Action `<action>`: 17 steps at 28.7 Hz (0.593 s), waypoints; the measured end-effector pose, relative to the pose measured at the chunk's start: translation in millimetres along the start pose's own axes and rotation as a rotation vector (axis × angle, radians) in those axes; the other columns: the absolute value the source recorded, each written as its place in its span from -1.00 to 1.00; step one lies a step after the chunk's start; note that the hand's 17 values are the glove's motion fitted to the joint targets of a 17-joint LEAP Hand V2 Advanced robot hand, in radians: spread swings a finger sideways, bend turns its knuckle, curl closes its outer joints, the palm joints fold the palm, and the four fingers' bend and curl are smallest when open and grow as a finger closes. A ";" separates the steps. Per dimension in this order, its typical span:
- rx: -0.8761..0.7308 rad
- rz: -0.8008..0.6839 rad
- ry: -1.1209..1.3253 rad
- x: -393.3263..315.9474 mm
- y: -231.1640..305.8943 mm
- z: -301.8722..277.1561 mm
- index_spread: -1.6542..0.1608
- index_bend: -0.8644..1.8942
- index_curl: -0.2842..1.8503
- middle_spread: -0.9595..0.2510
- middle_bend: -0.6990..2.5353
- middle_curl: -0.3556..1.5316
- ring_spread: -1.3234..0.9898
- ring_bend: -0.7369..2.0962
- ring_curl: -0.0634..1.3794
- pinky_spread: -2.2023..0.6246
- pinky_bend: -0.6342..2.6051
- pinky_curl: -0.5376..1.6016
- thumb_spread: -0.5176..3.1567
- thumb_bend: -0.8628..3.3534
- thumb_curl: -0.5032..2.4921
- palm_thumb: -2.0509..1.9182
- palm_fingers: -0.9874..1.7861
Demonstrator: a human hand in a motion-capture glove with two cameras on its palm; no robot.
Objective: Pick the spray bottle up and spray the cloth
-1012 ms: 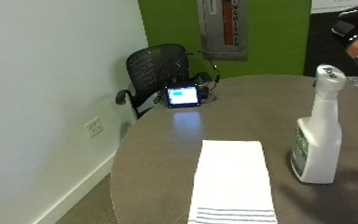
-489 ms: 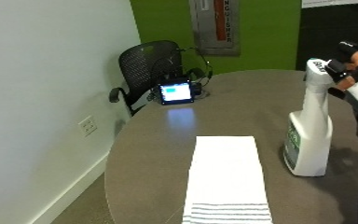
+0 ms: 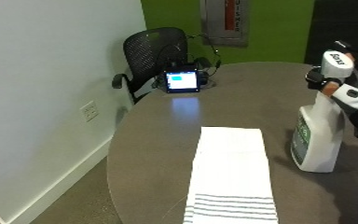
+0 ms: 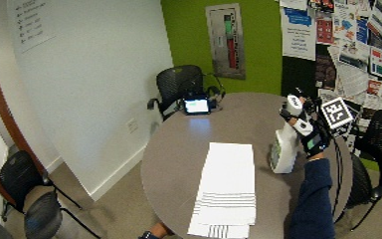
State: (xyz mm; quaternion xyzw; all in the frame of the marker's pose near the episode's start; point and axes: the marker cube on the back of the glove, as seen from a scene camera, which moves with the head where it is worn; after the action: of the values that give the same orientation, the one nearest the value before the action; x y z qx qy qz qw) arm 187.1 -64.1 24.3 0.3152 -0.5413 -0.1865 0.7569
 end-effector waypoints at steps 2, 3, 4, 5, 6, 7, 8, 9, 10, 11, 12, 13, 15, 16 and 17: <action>0.002 0.004 0.002 -3.4 -1.4 -0.1 0.34 -0.41 -0.73 0.53 -0.35 -0.22 0.07 0.00 -0.35 0.68 -0.26 -0.13 -0.13 -0.58 -0.39 0.34 0.11; 0.004 0.004 -0.003 -4.7 -2.6 -0.2 0.34 -0.40 -0.73 0.53 -0.35 -0.23 0.07 0.01 -0.35 0.68 -0.25 -0.13 -0.13 -0.58 -0.39 0.35 0.11; 0.006 0.005 -0.009 -6.1 -3.7 -0.2 0.34 -0.39 -0.73 0.53 -0.36 -0.23 0.06 0.02 -0.35 0.66 -0.25 -0.12 -0.13 -0.57 -0.39 0.36 0.12; 0.011 0.010 -0.017 -7.7 -4.3 0.0 0.34 -0.37 -0.73 0.53 -0.37 -0.23 0.06 0.02 -0.35 0.66 -0.24 -0.12 -0.12 -0.57 -0.38 0.37 0.13; 0.017 0.019 -0.023 -9.5 -4.4 0.3 0.33 -0.37 -0.73 0.55 -0.35 -0.23 0.06 0.03 -0.35 0.65 -0.24 -0.13 -0.12 -0.57 -0.38 0.37 0.15; 0.025 0.031 -0.028 -11.1 -4.1 0.5 0.33 -0.38 -0.74 0.54 -0.32 -0.21 0.06 0.03 -0.35 0.64 -0.25 -0.13 -0.12 -0.57 -0.38 0.38 0.19; 0.035 0.042 -0.032 -12.5 -3.8 0.6 0.33 -0.40 -0.75 0.54 -0.28 -0.20 0.05 0.04 -0.36 0.63 -0.27 -0.14 -0.11 -0.57 -0.38 0.38 0.23; 0.044 0.050 -0.035 -13.7 -3.7 0.8 0.33 -0.40 -0.75 0.52 -0.25 -0.18 0.04 0.05 -0.36 0.62 -0.27 -0.15 -0.11 -0.57 -0.37 0.39 0.26; 0.051 0.053 -0.041 -14.8 -3.8 1.1 0.33 -0.41 -0.76 0.51 -0.22 -0.17 0.03 0.06 -0.36 0.61 -0.28 -0.15 -0.10 -0.56 -0.37 0.40 0.30; 0.054 0.052 -0.050 -15.6 -4.2 1.6 0.34 -0.41 -0.76 0.50 -0.22 -0.17 0.03 0.07 -0.36 0.59 -0.28 -0.15 -0.10 -0.56 -0.36 0.41 0.31; 0.054 0.047 -0.061 -16.1 -4.9 2.2 0.35 -0.43 -0.76 0.48 -0.21 -0.17 0.01 0.08 -0.35 0.56 -0.25 -0.14 -0.10 -0.55 -0.35 0.44 0.36; 0.050 0.041 -0.072 -16.5 -5.7 2.9 0.36 -0.44 -0.77 0.47 -0.21 -0.16 0.00 0.08 -0.35 0.53 -0.23 -0.14 -0.11 -0.54 -0.35 0.46 0.38; 0.045 0.034 -0.089 -17.3 -7.5 4.5 0.37 -0.46 -0.77 0.40 -0.16 -0.14 -0.02 0.10 -0.34 0.48 -0.22 -0.14 -0.13 -0.53 -0.33 0.50 0.45; 0.052 0.035 -0.095 -17.9 -8.4 5.2 0.38 -0.44 -0.76 0.38 -0.14 -0.12 -0.03 0.12 -0.33 0.46 -0.22 -0.14 -0.15 -0.53 -0.32 0.50 0.48; 0.068 0.039 -0.102 -18.7 -9.2 5.8 0.39 -0.43 -0.75 0.37 -0.14 -0.12 -0.03 0.12 -0.32 0.44 -0.22 -0.13 -0.17 -0.53 -0.31 0.51 0.49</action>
State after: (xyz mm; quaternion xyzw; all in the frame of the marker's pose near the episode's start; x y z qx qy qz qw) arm 175.8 -60.8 6.1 0.3201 -0.5912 -0.1688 0.7208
